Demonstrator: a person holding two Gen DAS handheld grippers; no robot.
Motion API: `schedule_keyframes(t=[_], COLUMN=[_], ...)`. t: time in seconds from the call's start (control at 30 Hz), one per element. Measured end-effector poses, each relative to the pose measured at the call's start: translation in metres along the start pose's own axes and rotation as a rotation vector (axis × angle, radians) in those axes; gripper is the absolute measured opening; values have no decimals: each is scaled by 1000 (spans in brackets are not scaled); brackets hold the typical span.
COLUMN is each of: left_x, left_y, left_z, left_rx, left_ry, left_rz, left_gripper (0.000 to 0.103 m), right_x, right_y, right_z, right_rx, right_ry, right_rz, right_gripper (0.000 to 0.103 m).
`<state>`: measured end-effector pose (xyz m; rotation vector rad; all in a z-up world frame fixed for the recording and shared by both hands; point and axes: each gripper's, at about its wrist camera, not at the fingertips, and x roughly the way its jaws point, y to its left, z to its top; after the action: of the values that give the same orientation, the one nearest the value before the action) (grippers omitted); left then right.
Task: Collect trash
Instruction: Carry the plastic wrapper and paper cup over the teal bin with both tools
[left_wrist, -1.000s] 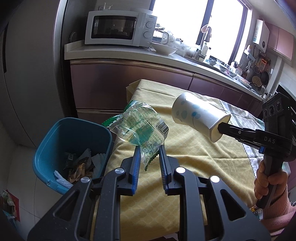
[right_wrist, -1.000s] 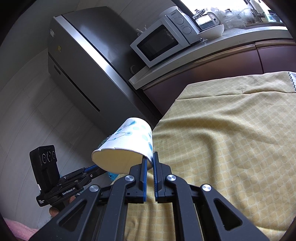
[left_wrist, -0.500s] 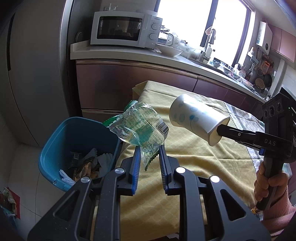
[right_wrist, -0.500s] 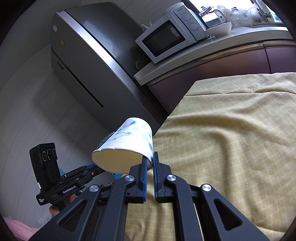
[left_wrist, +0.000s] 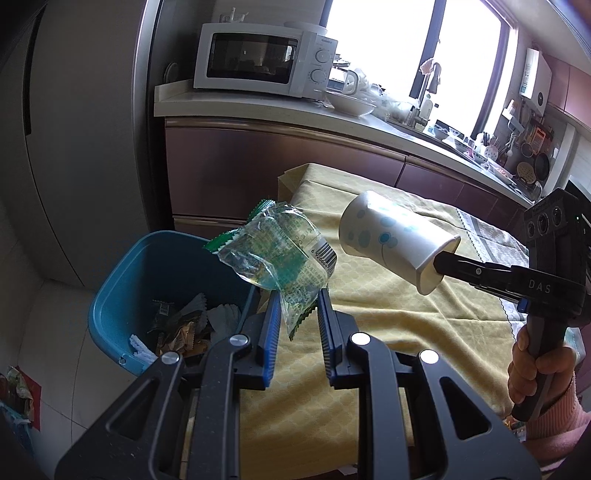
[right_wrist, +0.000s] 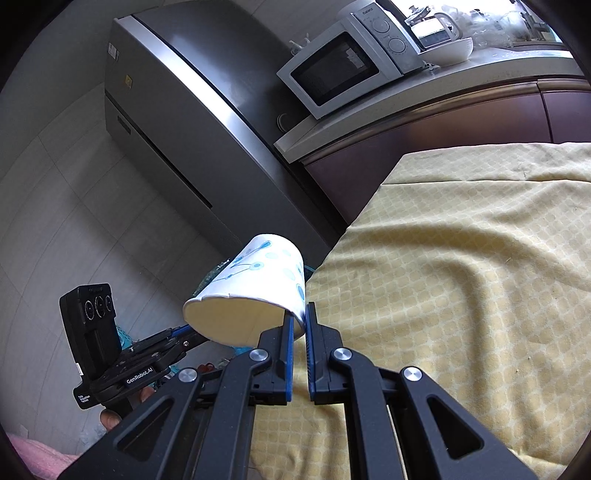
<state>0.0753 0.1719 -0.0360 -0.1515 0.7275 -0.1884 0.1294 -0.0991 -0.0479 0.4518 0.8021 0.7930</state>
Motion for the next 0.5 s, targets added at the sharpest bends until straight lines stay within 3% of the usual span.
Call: schedule_keyframes(t=[0.5], left_x=[-7], left_y=[14], left_z=[-1], left_rx=[-21], left_ry=[-8], left_rz=[23], left_gripper=[20], right_x=[12], right_y=[5], right_z=[1], right_rx=[-6], right_ry=[22], right_rz=[14], right_gripper=[5])
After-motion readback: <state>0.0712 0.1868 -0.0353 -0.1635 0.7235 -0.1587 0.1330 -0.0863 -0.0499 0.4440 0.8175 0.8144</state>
